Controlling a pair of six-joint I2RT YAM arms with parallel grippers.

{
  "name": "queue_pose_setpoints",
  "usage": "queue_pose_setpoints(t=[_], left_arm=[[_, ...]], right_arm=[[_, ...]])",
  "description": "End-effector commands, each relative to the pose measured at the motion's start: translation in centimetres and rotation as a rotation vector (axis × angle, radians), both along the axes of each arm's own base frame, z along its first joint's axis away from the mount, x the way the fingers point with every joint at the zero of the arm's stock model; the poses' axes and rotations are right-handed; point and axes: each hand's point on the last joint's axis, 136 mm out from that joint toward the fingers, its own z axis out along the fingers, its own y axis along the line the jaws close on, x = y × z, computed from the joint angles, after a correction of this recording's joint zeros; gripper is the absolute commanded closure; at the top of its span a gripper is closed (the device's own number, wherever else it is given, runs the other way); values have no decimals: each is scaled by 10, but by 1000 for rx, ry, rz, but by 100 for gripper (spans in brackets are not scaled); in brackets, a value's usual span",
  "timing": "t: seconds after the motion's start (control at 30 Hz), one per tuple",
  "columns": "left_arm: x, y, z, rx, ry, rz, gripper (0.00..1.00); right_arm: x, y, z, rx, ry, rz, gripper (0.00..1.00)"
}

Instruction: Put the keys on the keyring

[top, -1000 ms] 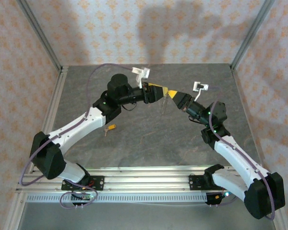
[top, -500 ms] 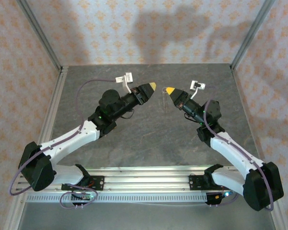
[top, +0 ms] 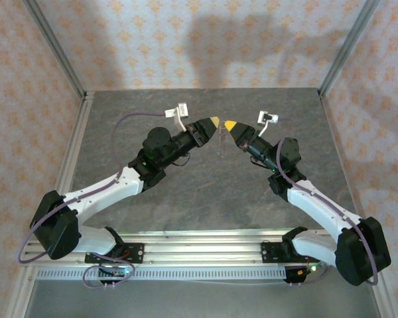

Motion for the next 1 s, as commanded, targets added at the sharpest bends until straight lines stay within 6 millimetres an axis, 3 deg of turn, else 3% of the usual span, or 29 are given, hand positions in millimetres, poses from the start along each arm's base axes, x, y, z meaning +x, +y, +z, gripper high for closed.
queue_pose_setpoints(t=[0.0, 0.27, 0.57, 0.8, 0.97], left_arm=[[0, -3, 3, -27, -15, 3, 62], [-3, -16, 2, -27, -20, -46, 66], [-5, -16, 5, -27, -33, -47, 78], [-7, -19, 5, -26, -40, -66, 78], [-10, -23, 6, -16, -51, -86, 85]], right_arm=[[-6, -3, 37, 55, -104, -7, 100], [-5, -2, 34, 51, -97, -4, 100], [-6, -2, 29, 44, -90, -5, 100], [-6, -1, 29, 39, -88, 0, 100], [-5, -1, 27, 32, -84, 0, 100]])
